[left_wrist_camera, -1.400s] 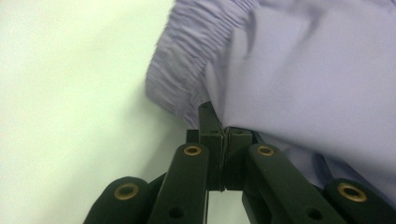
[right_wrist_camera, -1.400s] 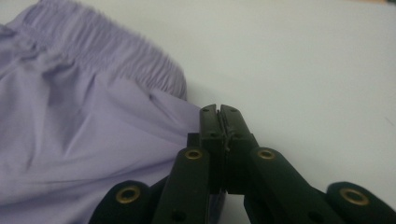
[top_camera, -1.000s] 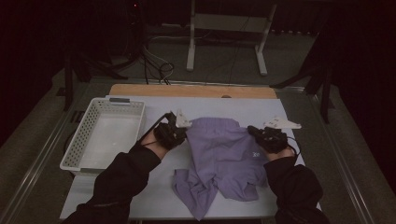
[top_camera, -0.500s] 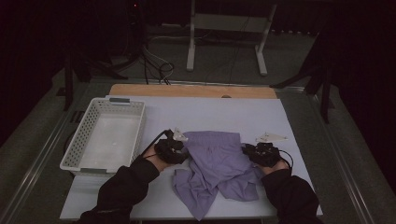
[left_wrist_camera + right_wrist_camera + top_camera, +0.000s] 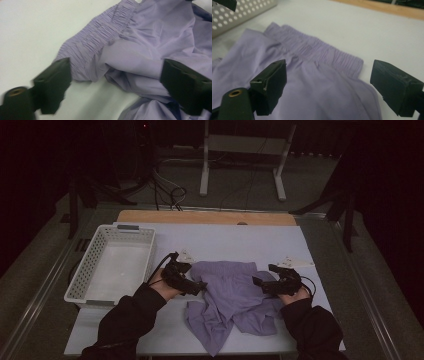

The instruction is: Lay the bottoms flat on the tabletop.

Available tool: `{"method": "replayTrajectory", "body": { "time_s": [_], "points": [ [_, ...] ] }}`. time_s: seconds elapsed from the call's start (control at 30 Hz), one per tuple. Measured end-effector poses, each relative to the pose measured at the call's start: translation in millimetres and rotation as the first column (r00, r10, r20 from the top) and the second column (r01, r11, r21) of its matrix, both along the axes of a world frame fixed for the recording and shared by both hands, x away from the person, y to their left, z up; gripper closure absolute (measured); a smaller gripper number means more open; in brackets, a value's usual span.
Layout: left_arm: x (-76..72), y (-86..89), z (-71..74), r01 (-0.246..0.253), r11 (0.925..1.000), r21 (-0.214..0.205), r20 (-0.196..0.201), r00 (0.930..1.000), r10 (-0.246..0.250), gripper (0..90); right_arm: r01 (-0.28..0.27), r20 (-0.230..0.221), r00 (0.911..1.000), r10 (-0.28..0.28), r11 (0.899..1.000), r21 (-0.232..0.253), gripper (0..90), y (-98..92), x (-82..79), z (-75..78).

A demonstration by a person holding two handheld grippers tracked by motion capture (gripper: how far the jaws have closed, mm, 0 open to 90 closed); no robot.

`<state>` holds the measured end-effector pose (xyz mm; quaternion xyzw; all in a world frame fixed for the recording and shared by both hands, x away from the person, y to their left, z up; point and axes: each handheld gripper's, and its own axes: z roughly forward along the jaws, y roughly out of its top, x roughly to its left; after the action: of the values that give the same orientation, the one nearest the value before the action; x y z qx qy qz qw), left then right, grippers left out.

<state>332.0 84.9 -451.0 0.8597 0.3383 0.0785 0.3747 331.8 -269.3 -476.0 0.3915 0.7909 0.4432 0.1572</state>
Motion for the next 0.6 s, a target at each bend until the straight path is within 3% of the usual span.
{"method": "replayTrajectory", "body": {
  "time_s": [0.07,0.2,0.33,0.43,0.53,0.6],
  "points": [
    [-1.6,2.4,7.6,-0.014,0.9993,-0.036,0.012,0.9998,0.014,7.8,0.000,0.014,0.9999,0.000,1.000,0.005,13.2,0.7,0.2,4.3],
    [-2.1,7.1,20.3,-0.077,0.9897,-0.121,0.059,0.9946,0.085,7.0,0.027,0.074,0.9968,-0.028,0.999,0.023,13.2,0.7,1.1,15.2],
    [1.5,5.5,25.1,-0.103,0.9831,-0.152,0.085,0.9896,0.116,7.1,0.062,0.148,0.9868,-0.064,0.998,0.020,13.0,1.7,2.6,28.4],
    [5.9,1.8,26.7,-0.131,0.9777,-0.164,0.095,0.9844,0.148,6.5,0.077,0.185,0.9790,-0.086,0.996,0.054,14.0,1.1,5.1,37.8],
    [14.3,-2.0,25.5,-0.175,0.9702,-0.168,0.056,0.9808,0.187,6.3,0.065,0.155,0.9851,-0.075,0.995,0.071,14.2,0.3,12.2,43.3],
    [21.5,-4.7,22.1,-0.208,0.9663,-0.152,0.025,0.9766,0.214,6.4,0.079,0.121,0.9891,-0.084,0.996,0.044,14.1,2.3,17.3,43.7]
  ]
}}
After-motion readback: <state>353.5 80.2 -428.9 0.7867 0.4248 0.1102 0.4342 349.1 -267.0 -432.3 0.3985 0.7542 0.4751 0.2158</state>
